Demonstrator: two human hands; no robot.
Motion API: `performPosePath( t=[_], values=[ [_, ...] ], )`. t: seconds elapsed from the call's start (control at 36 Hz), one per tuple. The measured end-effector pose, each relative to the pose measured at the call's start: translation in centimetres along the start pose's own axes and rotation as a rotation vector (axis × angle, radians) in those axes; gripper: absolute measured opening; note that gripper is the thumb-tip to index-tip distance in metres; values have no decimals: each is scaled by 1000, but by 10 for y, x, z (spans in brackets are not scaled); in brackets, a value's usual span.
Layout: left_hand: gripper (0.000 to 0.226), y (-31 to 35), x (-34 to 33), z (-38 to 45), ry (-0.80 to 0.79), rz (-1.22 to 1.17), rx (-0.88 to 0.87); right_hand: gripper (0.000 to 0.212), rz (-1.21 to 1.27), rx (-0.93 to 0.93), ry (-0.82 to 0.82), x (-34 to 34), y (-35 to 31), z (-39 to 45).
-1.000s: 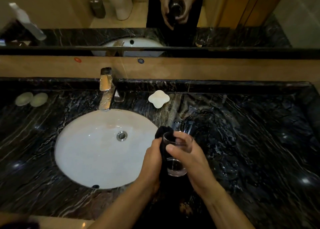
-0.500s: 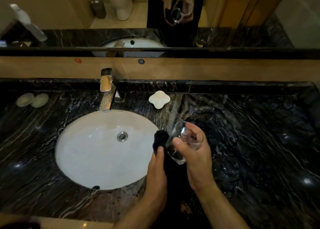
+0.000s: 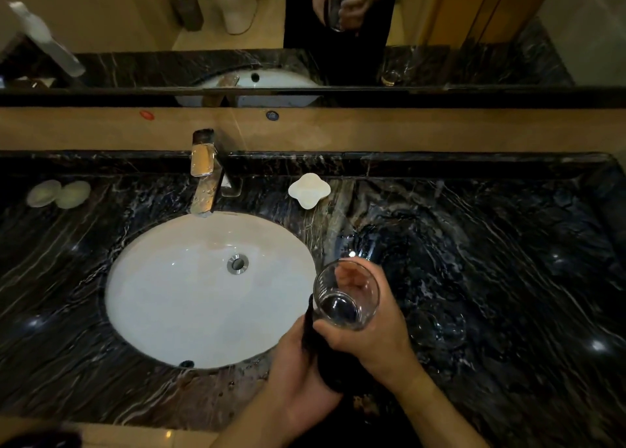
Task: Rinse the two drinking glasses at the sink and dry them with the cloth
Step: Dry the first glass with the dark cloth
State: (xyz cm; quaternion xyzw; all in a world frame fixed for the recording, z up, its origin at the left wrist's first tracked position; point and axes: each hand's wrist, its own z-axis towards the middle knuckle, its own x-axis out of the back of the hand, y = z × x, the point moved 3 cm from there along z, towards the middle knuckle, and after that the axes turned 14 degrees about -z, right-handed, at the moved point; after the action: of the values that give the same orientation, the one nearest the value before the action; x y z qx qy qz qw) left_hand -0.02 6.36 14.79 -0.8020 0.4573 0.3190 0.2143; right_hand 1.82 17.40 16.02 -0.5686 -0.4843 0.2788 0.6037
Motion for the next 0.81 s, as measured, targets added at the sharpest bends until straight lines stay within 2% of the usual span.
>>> performPosePath(
  t=[0.11,0.33,0.56,0.64,0.69,0.75,0.81],
  values=[
    [44,7,9,-8,47,12,6,78,-34,-2,1,7,3,1],
    [36,18,1,7,102,18,-147,76,12,-28,-107,-16,0,-7],
    [44,8,7,7,54,52,-13,82,-47,19,-23,-1,5,15],
    [50,8,17,8,64,164,9,78,-58,12,11,16,8,29],
    [50,13,22,9,101,294,-48,75,-75,-1,41,28,11,35],
    [47,20,26,10,153,510,-134,73,-103,-14,72,42,16,41],
    [45,27,31,10,185,867,-250,71,-127,-23,126,58,20,50]
  ],
)
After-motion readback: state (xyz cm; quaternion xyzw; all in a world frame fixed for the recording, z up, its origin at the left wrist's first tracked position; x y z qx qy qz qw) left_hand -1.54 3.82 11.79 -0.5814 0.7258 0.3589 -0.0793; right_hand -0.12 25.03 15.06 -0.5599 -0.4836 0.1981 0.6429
